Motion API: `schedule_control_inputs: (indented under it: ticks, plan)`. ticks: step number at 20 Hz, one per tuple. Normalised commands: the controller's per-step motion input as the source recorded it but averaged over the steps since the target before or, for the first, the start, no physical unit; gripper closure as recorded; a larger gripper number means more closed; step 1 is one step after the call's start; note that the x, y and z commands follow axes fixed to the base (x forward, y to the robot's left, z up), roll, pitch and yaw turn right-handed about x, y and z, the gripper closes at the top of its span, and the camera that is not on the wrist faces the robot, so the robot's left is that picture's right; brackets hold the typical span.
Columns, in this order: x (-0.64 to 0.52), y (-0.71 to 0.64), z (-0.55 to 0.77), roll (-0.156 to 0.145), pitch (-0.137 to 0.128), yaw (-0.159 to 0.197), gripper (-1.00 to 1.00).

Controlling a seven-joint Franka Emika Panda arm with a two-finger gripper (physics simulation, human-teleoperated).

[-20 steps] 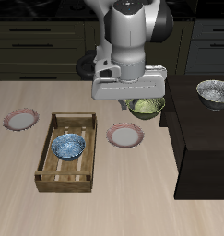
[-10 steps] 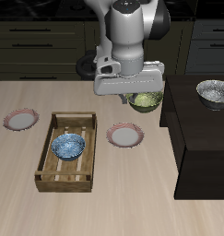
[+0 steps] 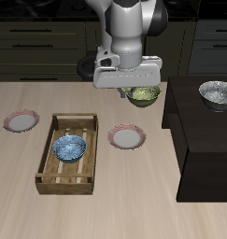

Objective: Place the green bowl onto the plate that is in the table center and place the black bowl onto the plate that is next to the blue bowl

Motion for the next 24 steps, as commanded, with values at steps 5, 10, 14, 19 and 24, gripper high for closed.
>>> schedule_control_inputs:
  ticks: [5,10,14,19,24]
  plan:
    - [-0.32,-0.05,-0.02,-0.007,-0.011,-0.011,1.0]
    - [-0.32,0.13,0.02,0.044,-0.029,0.022,1.0]
    - [-0.04,-0.11,-0.17,-0.01,0.036,-0.02,1.0]
    - [0.09,-0.08,-0.21,-0.017,0.019,0.005,1.0]
    - [0.13,0.0,-0.23,0.001,0.013,0.019,1.0]
